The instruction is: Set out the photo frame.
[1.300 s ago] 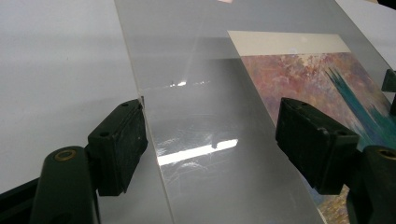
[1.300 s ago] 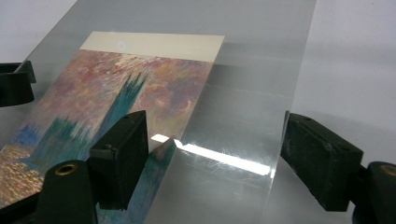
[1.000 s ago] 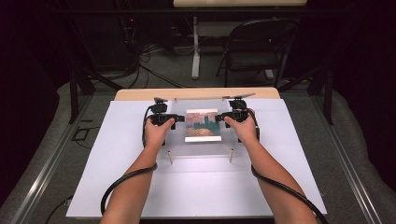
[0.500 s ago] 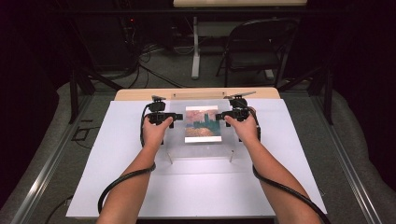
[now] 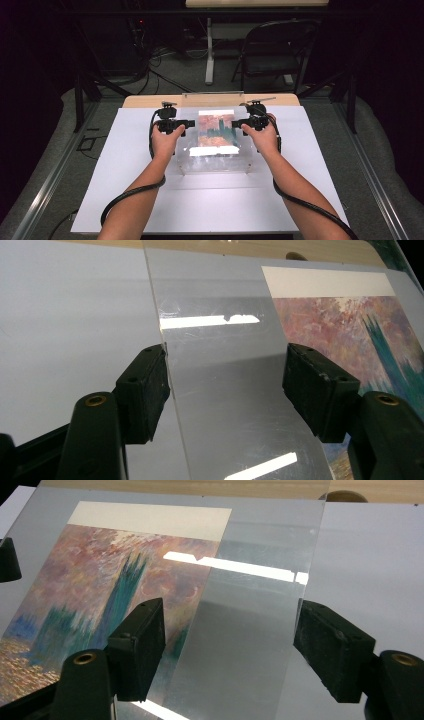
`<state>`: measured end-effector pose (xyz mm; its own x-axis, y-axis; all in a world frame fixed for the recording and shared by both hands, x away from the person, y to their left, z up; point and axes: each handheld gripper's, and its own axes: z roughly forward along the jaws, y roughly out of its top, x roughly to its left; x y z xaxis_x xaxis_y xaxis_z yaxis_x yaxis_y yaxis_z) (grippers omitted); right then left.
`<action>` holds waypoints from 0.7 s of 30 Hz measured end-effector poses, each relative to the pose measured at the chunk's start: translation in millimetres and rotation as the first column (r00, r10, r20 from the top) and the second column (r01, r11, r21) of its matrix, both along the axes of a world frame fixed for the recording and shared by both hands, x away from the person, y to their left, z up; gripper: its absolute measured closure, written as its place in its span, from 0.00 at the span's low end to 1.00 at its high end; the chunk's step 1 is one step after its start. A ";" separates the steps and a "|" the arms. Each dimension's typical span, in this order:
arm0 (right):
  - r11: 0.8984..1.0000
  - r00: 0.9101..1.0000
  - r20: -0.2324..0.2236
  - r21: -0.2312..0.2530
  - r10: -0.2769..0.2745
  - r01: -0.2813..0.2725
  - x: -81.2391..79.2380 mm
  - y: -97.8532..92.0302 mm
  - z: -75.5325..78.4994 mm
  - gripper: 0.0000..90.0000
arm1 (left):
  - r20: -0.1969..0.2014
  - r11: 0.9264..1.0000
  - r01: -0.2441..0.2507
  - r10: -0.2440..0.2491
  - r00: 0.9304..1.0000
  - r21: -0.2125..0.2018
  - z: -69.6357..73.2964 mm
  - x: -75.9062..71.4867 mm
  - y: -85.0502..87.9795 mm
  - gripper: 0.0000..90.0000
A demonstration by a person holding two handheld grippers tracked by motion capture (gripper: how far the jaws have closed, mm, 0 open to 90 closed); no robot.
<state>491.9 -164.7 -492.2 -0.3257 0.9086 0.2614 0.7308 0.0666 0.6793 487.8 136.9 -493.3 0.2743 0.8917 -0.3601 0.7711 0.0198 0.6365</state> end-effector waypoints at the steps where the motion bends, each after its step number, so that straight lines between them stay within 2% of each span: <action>1: 1.000 1.000 0.004 -0.004 0.001 -0.001 -1.4 0.0 1.4 0.32 | 0.006 1.000 0.000 0.000 1.000 0.003 0.7 -1.0 0.1 0.40; 10: 1.000 0.999 0.049 -0.020 -0.002 0.003 -13.0 1.8 11.3 0.33 | 0.051 1.000 -0.011 0.011 0.999 0.000 10.1 -13.0 1.4 0.43; 21: 0.999 0.996 0.095 -0.045 0.002 0.002 -26.5 2.4 20.9 0.33 | 0.084 1.000 -0.006 0.005 0.996 0.009 20.9 -24.6 1.4 0.46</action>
